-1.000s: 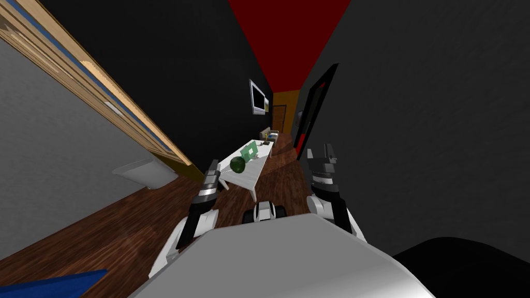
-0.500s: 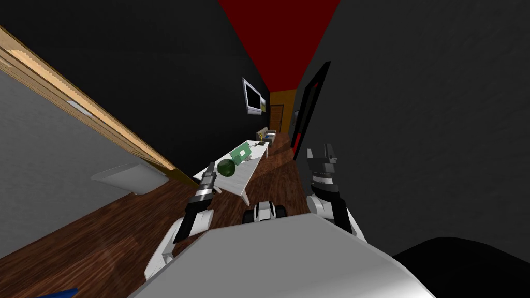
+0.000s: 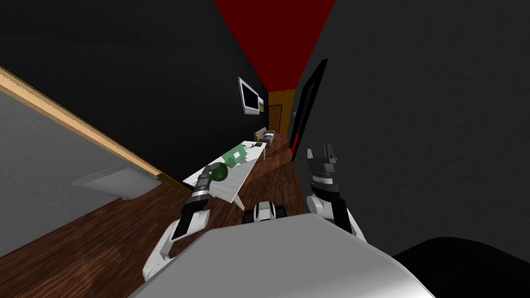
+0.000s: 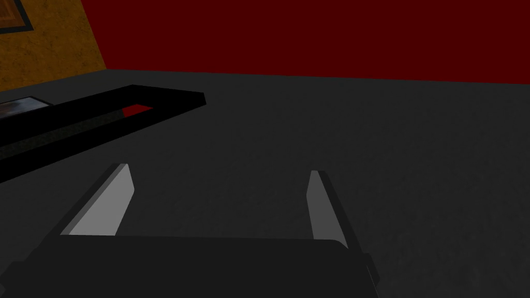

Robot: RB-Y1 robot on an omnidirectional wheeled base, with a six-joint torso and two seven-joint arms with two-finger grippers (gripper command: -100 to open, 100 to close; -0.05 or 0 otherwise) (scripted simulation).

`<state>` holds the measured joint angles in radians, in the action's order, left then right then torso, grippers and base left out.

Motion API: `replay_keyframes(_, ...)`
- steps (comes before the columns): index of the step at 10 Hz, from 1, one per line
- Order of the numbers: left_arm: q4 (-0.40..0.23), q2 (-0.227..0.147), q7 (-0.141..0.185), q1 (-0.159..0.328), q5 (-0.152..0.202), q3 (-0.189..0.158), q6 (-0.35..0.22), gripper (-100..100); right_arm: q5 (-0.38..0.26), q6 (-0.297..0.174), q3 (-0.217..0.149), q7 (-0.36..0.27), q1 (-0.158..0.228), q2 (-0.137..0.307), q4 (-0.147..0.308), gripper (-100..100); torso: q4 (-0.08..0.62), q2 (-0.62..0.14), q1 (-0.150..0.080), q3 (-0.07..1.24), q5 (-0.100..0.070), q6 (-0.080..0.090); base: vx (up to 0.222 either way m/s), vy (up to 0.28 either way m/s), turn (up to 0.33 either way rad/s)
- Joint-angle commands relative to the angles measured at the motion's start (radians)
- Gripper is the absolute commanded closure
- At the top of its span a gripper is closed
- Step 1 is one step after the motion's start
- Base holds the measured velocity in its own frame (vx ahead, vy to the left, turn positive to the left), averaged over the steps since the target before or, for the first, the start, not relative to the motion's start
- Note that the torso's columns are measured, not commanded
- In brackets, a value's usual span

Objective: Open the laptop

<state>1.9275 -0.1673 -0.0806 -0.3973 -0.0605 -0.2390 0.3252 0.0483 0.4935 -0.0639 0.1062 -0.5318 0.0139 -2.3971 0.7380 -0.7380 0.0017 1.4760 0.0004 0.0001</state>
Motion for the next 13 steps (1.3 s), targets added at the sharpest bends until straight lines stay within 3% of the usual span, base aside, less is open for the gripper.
replay_keyframes(1,-0.071,-0.001,-0.006,0.021,0.010,-0.062,-0.025,-100,0.000,0.000,0.000,0.000,0.000,0.000,0.000,0,-0.001,0.003,0.000,0.002,0.000,0.000,0.183,-0.096,-0.020)
replay_keyframes(8,-0.253,-0.024,-0.056,0.087,0.013,-0.210,-0.071,-100,0.000,0.000,0.000,0.000,0.000,0.000,0.000,0,0.000,0.000,-0.001,0.000,0.000,0.000,0.184,-0.069,-0.012)
replay_keyframes(9,-0.253,-0.024,-0.056,0.087,0.013,-0.210,-0.071,-100,0.000,0.000,0.000,0.000,0.000,0.000,0.000,0,0.000,0.001,-0.002,0.001,-0.001,0.000,0.139,-0.031,0.003)
replay_keyframes(13,-0.354,-0.034,-0.091,0.125,0.009,-0.292,-0.095,-100,0.000,0.000,0.000,0.000,0.000,0.000,0.000,0,-0.005,0.013,0.008,0.007,0.005,0.002,0.161,-0.045,-0.006)
